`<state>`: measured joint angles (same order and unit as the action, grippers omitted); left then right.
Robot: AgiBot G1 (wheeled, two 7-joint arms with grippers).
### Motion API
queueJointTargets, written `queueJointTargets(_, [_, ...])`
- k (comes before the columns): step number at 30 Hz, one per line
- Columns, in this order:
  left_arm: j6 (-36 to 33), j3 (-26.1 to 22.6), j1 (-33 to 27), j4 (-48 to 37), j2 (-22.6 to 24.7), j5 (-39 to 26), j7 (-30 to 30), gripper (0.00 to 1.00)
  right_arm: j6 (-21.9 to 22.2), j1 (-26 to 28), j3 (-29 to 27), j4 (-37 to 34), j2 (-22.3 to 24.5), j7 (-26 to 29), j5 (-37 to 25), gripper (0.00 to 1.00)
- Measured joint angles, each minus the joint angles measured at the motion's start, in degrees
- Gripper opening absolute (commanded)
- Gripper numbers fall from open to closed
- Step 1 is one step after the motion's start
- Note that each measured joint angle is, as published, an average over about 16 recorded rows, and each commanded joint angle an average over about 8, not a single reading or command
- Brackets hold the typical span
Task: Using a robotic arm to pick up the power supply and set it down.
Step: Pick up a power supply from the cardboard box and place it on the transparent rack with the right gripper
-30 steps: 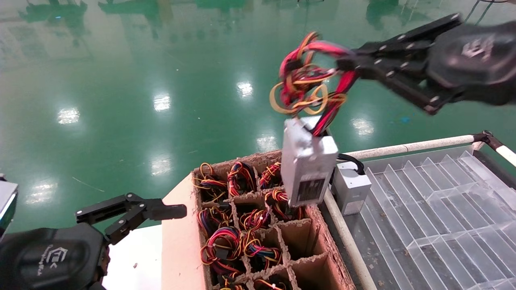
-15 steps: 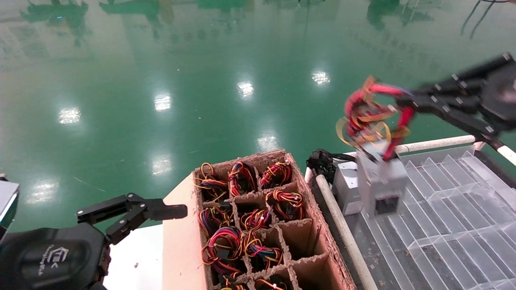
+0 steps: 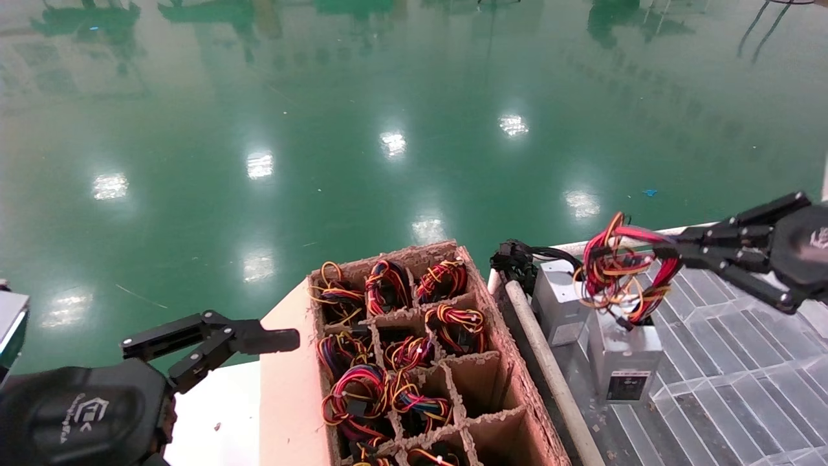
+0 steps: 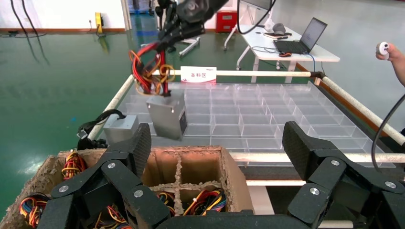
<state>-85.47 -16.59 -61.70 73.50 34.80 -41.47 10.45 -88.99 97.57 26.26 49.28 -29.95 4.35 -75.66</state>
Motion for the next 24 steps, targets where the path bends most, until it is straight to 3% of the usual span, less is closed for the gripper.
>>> queueJointTargets(24, [0.0,-0.1,0.0,0.0,0.0,0.1,0.0,1.00,2.4,-1.4,2.6,-16.0,-7.8,-11.8,-1.4,0.00])
